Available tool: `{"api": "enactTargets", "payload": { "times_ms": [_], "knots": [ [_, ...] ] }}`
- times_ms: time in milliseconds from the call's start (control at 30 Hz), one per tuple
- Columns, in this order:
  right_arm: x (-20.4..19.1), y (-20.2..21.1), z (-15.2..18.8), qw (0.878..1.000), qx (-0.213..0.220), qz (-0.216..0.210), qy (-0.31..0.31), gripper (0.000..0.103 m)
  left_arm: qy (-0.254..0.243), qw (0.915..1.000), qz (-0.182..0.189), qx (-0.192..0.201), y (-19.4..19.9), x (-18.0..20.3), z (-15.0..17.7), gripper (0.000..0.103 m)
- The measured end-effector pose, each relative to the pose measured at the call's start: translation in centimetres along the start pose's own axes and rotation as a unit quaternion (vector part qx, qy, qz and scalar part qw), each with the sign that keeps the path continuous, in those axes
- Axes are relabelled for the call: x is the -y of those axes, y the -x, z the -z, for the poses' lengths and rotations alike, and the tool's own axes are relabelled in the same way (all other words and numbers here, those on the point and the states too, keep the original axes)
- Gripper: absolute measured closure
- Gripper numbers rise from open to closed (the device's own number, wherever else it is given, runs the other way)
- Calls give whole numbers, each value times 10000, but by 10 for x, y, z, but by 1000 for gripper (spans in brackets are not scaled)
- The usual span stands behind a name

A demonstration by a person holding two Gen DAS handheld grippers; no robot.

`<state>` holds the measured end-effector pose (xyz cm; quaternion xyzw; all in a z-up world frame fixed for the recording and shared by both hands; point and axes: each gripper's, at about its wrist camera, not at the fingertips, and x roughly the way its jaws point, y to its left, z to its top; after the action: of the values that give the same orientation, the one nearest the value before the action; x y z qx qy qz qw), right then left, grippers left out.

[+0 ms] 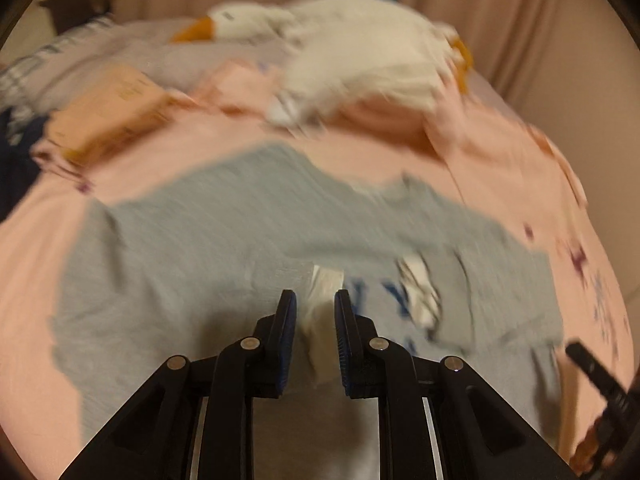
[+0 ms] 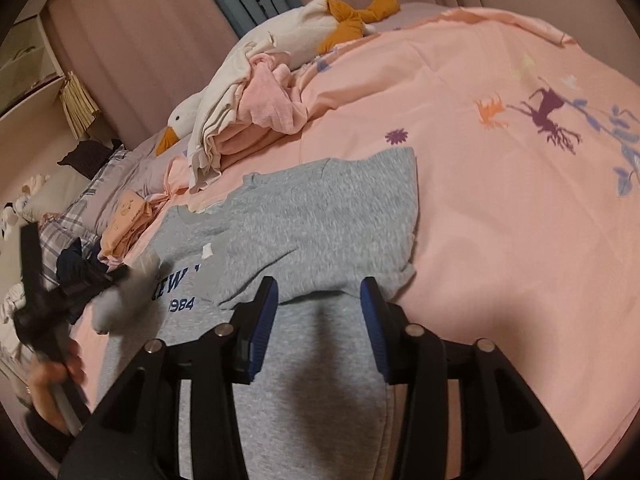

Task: Fold small clothes

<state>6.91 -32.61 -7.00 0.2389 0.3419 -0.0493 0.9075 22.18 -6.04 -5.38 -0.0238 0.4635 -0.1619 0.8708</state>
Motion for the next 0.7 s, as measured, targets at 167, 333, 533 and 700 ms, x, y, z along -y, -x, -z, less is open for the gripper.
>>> {"api": "enactTargets", "payload": {
  "times_ms": [167, 333, 533, 700],
  "knots": [
    [-17, -7, 4, 9982, -423, -413, 31, 50, 124, 9996, 231, -106, 17, -9, 15, 47],
    [-60, -28, 6, 9859, -1125, -1238, 92, 49, 847, 9957, 186, 331, 60, -60, 33, 43],
    [-140, -91, 12, 9710, -1749, -1557, 486, 48, 1535, 9866, -113, 540, 97, -129, 69, 41],
    [-196, -155, 25, 9698, -2022, -1118, 776, 55, 1831, 9819, -111, 470, 103, -157, 90, 41]
  ]
}}
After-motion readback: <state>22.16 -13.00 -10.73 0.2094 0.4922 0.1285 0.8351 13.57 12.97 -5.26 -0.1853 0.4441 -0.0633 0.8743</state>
